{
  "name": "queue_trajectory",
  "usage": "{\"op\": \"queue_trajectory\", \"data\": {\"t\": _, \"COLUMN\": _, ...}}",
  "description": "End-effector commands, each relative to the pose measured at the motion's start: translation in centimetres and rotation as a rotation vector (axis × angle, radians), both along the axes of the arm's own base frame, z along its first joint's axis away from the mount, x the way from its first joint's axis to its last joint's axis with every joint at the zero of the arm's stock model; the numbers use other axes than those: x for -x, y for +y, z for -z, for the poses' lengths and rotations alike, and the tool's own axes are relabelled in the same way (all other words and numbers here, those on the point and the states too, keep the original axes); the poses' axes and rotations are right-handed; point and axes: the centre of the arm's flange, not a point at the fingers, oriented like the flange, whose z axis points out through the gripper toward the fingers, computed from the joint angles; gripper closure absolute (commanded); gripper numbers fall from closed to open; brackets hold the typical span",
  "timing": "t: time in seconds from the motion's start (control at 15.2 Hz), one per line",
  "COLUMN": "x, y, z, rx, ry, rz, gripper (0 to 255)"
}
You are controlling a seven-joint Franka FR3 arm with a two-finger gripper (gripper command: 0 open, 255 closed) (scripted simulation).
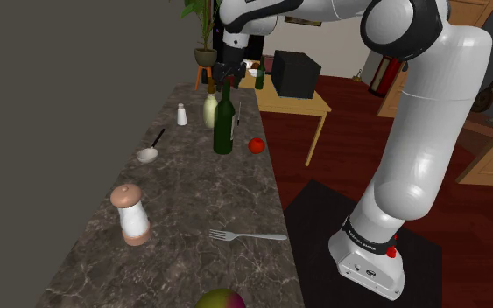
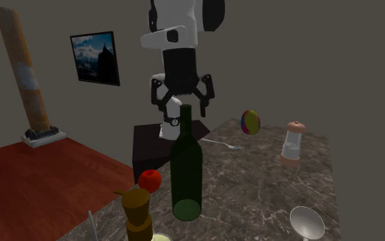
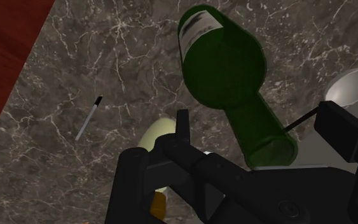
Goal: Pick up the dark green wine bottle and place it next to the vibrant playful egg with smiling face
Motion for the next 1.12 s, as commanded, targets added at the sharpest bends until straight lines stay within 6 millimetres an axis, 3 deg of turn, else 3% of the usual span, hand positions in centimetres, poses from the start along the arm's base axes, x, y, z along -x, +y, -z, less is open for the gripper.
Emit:
{"op": "queue_trajectory", "data": {"t": 0.0, "x": 0.0, "y": 0.0, "z": 0.1, "rx": 0.000, "ry": 0.000, "rz": 0.000, "gripper": 0}}
{"op": "queue_trajectory", "data": {"t": 0.26, "x": 0.0, "y": 0.0, "z": 0.1, "rx": 0.000, "ry": 0.000, "rz": 0.000, "gripper": 0}}
{"op": "queue_trajectory", "data": {"t": 0.33, "x": 0.0, "y": 0.0, "z": 0.1, "rx": 0.000, "ry": 0.000, "rz": 0.000, "gripper": 255}}
{"op": "queue_trajectory", "data": {"t": 0.92, "x": 0.0, "y": 0.0, "z": 0.1, "rx": 0.000, "ry": 0.000, "rz": 0.000, "gripper": 255}}
{"op": "queue_trajectory", "data": {"t": 1.06, "x": 0.0, "y": 0.0, "z": -1.0, "rx": 0.000, "ry": 0.000, "rz": 0.000, "gripper": 255}}
